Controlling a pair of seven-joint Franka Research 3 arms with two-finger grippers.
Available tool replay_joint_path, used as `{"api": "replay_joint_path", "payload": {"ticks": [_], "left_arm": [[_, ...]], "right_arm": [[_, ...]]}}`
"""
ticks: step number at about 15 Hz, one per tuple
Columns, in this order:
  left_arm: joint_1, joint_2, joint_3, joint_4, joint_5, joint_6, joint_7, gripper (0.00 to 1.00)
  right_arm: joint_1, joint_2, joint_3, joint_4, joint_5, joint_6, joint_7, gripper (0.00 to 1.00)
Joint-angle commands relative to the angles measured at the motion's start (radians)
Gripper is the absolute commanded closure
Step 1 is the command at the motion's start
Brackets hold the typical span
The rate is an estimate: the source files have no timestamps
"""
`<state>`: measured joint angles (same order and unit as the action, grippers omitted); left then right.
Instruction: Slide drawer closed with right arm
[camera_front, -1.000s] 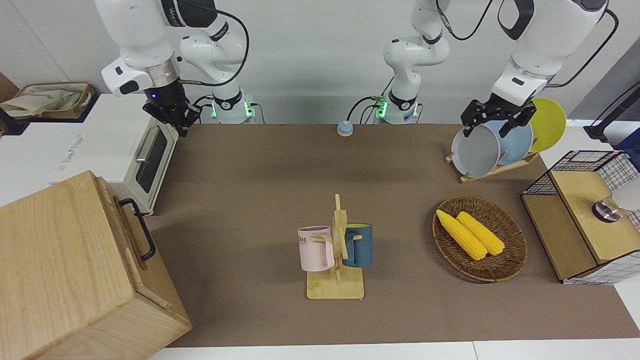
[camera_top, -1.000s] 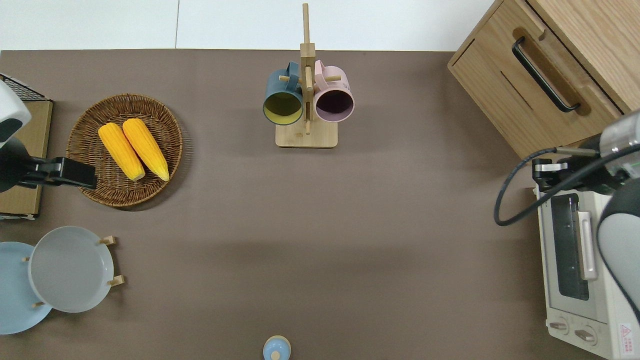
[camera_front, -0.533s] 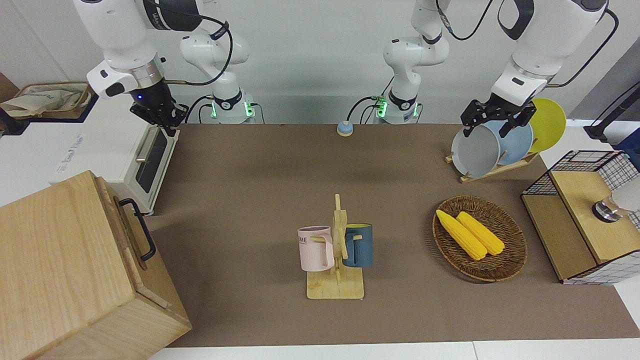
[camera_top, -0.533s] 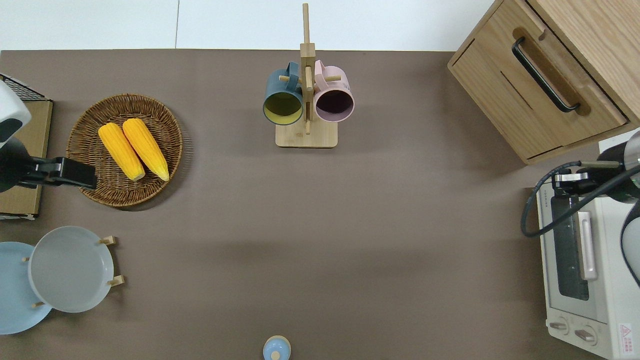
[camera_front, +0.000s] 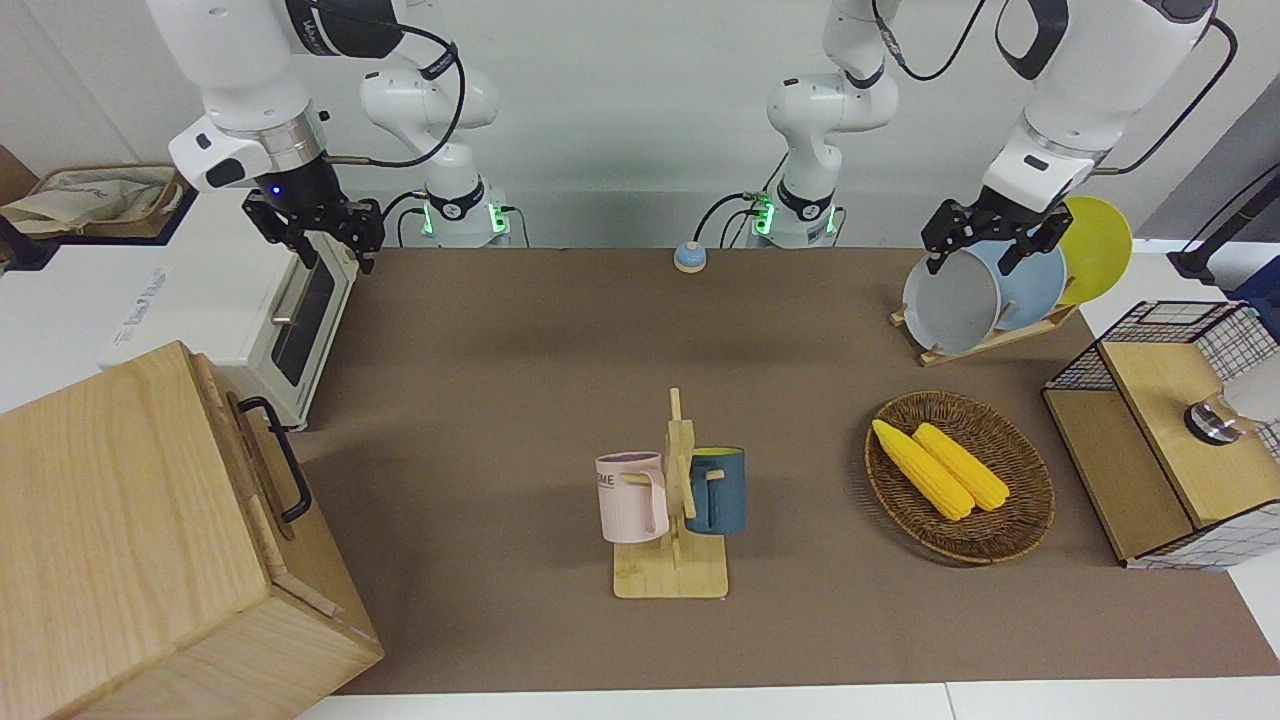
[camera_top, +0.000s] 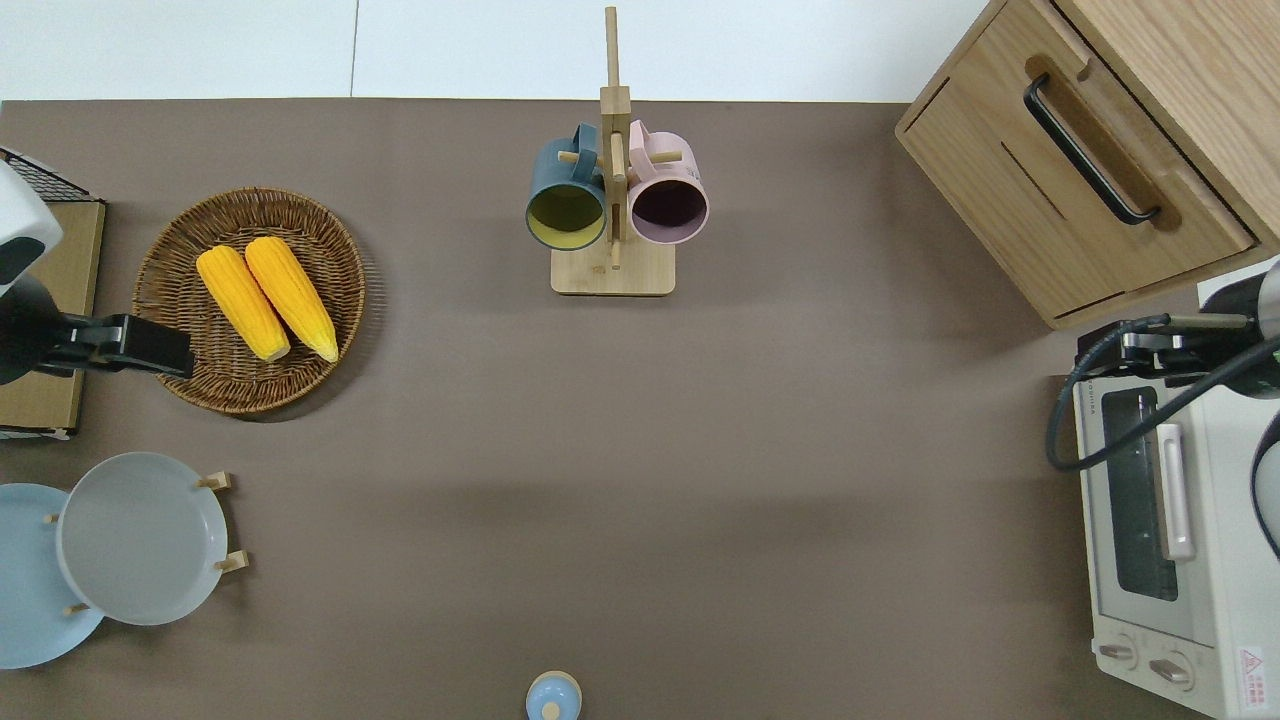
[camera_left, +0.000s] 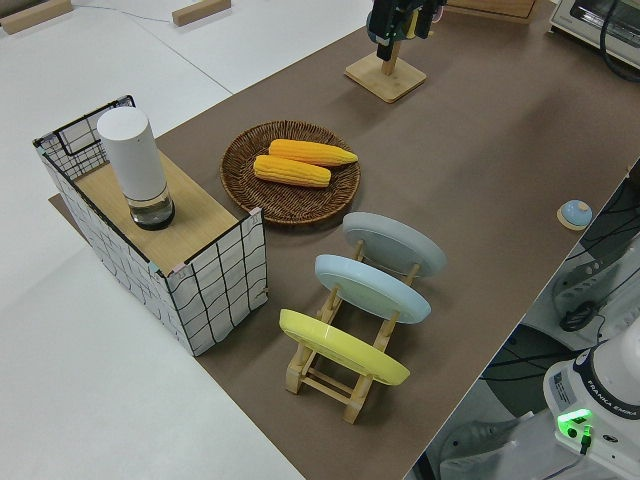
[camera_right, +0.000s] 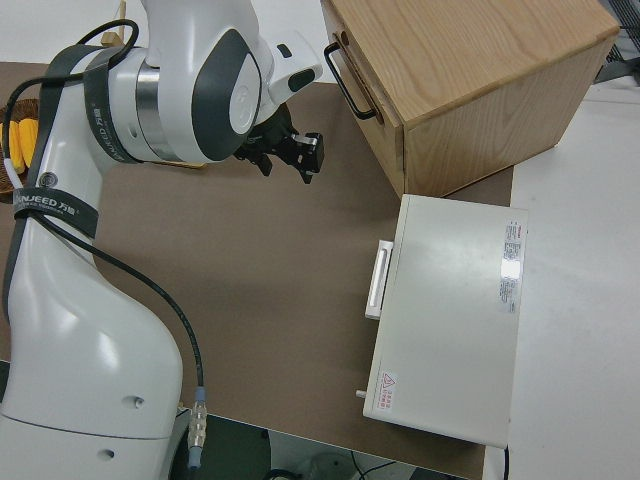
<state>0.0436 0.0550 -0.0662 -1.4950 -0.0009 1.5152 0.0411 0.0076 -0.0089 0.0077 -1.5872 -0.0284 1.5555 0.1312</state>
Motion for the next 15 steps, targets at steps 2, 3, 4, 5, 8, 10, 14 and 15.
{"api": "replay_joint_path", "payload": {"ticks": [2,3,4,5,8,10,14,15], "left_arm": [[-0.007,-0.004,0.000,0.010,0.018,-0.018,-0.010,0.01],[-0.005,-0.004,0.000,0.009,0.018,-0.018,-0.010,0.01],[-0.007,-0.004,0.000,0.009,0.018,-0.018,-0.010,0.01],[-0.007,-0.003,0.000,0.010,0.018,-0.018,-0.010,0.01],[-0.007,-0.004,0.000,0.009,0.018,-0.018,-0.010,0.01],[-0.007,-0.004,0.000,0.009,0.018,-0.018,-0.010,0.01],[-0.007,-0.004,0.000,0.009,0.018,-0.018,-0.010,0.01],[-0.007,-0.004,0.000,0.009,0.018,-0.018,-0.010,0.01]], "right_arm": [[-0.006,0.012,-0.003,0.041,0.048,0.011,-0.085,0.015],[-0.006,0.013,-0.006,0.044,0.057,0.012,-0.091,0.017],[-0.005,0.013,-0.018,0.044,0.073,0.014,-0.093,0.015],[0.009,0.017,-0.035,0.044,0.081,0.015,-0.093,0.017],[0.052,0.073,-0.092,0.101,0.081,0.026,-0.125,0.015],[0.055,0.083,-0.091,0.113,0.065,0.015,-0.127,0.015],[0.055,0.083,-0.086,0.116,0.047,0.001,-0.125,0.015],[0.055,0.083,-0.086,0.116,0.048,0.001,-0.127,0.015]]}}
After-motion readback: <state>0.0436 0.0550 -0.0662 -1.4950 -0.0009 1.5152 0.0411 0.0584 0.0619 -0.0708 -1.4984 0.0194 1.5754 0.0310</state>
